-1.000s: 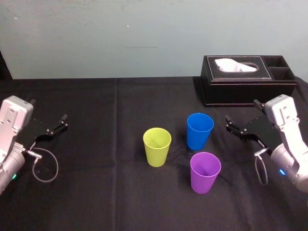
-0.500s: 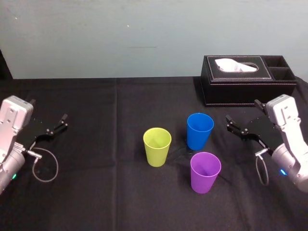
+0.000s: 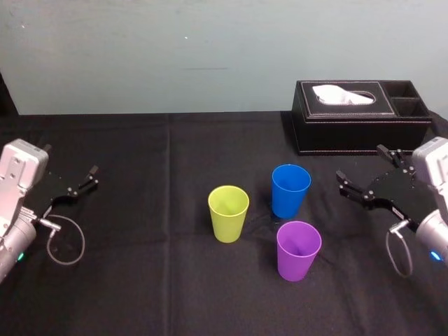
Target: Stack the three plastic cups sequentially using one hand.
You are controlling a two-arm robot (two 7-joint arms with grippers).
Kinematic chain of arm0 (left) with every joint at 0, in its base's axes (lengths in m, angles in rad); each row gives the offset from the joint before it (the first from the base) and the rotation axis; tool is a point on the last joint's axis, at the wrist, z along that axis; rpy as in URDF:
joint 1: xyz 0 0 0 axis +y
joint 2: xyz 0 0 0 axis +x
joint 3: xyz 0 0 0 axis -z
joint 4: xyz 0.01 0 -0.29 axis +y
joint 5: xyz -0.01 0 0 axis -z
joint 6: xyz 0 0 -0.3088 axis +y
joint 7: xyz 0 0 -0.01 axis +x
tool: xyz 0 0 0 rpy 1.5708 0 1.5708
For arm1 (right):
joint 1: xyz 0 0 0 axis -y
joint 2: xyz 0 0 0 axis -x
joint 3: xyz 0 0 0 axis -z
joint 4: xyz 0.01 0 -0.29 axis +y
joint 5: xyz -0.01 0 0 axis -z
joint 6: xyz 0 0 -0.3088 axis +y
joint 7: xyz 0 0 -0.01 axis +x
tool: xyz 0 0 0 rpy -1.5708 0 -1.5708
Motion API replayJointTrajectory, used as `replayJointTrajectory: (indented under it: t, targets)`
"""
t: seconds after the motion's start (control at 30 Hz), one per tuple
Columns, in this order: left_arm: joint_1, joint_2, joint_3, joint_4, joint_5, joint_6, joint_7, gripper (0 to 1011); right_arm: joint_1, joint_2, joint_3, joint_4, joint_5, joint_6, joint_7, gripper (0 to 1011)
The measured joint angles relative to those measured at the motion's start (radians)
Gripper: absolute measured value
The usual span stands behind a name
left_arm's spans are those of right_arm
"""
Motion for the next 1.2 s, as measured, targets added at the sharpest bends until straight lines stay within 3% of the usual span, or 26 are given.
replayJointTrajectory:
  t: [0.4, 0.63, 1.2]
  targets:
    - [0.000, 0.000, 0.000, 0.000, 0.000, 0.000, 0.000, 1010, -0.093, 0.089, 0.068, -0.114, 0.033, -0.001, 0.092, 1003]
    - [0.000, 0.000, 0.000, 0.000, 0.000, 0.000, 0.000, 1010, -0.150, 0.148, 0.109, -0.161, 0.085, 0.004, 0.192, 1003]
    - [0.000, 0.000, 0.000, 0.000, 0.000, 0.000, 0.000, 1010, -0.266, 0.207, 0.174, -0.201, 0.179, -0.027, 0.375, 1003]
